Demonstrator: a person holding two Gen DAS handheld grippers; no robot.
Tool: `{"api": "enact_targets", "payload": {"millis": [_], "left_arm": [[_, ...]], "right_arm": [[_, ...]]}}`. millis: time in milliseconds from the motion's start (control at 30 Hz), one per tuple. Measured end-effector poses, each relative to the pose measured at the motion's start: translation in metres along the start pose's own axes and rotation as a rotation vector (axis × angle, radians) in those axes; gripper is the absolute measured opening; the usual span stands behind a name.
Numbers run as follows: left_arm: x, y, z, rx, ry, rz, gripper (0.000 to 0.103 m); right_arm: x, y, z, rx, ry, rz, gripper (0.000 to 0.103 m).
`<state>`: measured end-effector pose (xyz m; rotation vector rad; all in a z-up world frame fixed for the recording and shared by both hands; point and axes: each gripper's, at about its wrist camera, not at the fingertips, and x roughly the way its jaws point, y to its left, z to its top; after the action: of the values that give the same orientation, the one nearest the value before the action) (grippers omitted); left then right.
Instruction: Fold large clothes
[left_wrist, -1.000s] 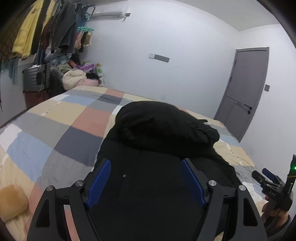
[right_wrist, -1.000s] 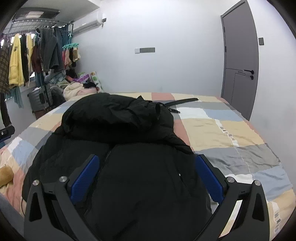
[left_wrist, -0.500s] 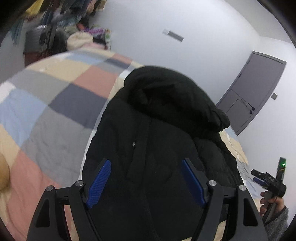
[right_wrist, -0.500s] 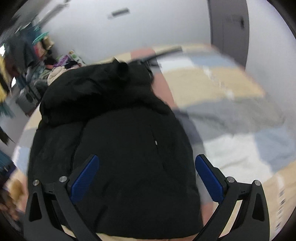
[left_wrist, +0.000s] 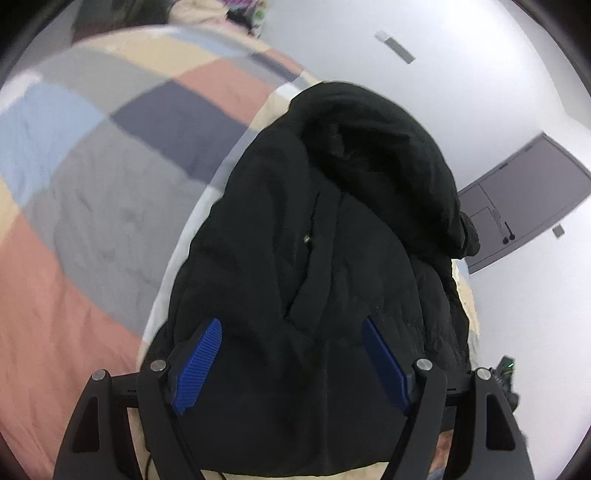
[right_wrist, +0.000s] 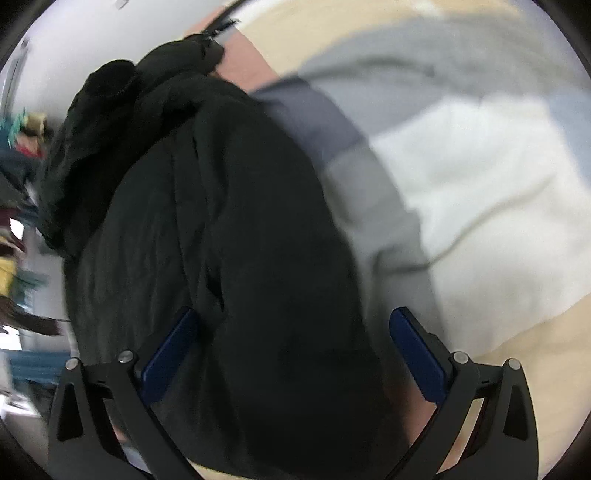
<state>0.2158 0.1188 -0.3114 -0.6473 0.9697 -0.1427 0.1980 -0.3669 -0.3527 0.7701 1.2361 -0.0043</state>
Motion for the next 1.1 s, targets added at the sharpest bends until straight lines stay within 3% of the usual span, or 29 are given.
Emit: {"api": "enact_targets", "payload": {"millis": [100, 167, 400, 533, 633, 800, 967, 1033, 1100], "left_arm": [[0.003, 0.008, 0.0, -0.041, 0.008, -0.022, 0.078], [0.004, 0.01, -0.001, -0.055, 0.01, -0.037, 0.078], [0.003, 0.029, 0.003, -0.143, 0.0, -0.061, 0.078], [-0.001, 0.045, 0.009, -0.197, -0.022, -0.036, 0.078], [-0.002, 0.054, 0.013, -0.21, -0.04, 0.051, 0.078], [0.022, 0.056, 0.014, -0.199, 0.053, 0.054, 0.078], [0.045, 0.035, 0.008, -0.064, 0.122, 0.163, 0.082], [0.047, 0.036, 0.009, -0.08, 0.125, 0.146, 0.082], [0.045, 0.037, 0.01, -0.105, 0.13, 0.061, 0.082]], "right_arm": [[0.008, 0.001, -0.006, 0.023, 0.057, 0.084, 0.103], [0.005, 0.008, -0.01, -0.01, 0.046, 0.1, 0.103], [-0.023, 0.041, -0.015, -0.121, -0.03, 0.363, 0.103], [-0.043, 0.049, -0.02, -0.154, -0.097, 0.527, 0.103], [-0.052, 0.047, -0.017, -0.157, -0.129, 0.594, 0.103], [-0.045, 0.046, -0.013, -0.134, -0.113, 0.537, 0.103], [-0.03, 0.017, -0.007, -0.034, -0.07, 0.386, 0.103], [-0.021, 0.003, -0.005, 0.013, -0.038, 0.298, 0.103], [-0.007, -0.007, -0.004, 0.059, 0.011, 0.188, 0.103]]}}
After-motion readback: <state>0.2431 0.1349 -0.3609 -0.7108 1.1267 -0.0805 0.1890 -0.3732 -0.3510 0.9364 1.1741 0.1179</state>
